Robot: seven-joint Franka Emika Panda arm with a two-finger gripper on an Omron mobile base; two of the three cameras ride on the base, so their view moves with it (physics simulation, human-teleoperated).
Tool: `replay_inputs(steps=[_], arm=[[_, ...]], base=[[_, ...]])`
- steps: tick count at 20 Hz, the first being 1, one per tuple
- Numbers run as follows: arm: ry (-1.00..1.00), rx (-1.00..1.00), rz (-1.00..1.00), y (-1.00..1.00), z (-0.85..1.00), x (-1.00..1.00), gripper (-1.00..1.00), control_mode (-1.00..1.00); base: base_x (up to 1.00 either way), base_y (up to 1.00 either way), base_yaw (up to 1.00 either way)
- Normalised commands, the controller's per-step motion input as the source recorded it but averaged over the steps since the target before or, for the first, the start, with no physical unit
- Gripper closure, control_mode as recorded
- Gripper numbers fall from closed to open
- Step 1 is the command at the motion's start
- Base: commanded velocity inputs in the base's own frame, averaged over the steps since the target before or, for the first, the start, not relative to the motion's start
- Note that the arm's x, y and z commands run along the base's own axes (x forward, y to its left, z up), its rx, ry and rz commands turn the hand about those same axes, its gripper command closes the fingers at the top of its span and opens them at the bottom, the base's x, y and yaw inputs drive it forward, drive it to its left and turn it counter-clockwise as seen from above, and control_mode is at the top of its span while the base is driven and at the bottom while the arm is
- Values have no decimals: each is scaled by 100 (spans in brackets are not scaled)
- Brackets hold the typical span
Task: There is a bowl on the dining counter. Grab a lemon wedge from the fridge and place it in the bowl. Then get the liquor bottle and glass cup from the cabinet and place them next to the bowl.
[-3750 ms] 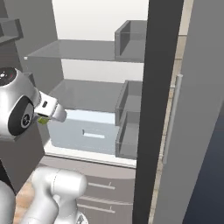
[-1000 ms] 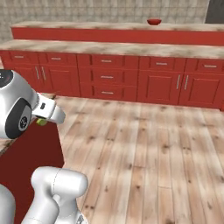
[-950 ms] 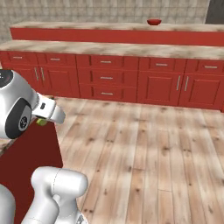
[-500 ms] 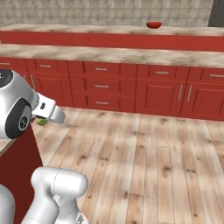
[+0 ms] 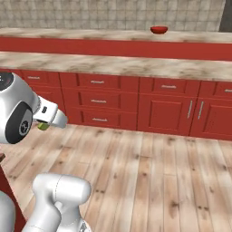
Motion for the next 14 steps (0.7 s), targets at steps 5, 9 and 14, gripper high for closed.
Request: replay_inputs(steps=[5, 9, 14], arm=[[0, 0, 0, 0, 0, 0, 100, 100], [0, 0, 0, 0, 0, 0, 100, 100], [0, 0, 0, 0, 0, 0, 100, 100]], base=[[100, 0, 4], [100, 0, 20], [100, 0, 43]])
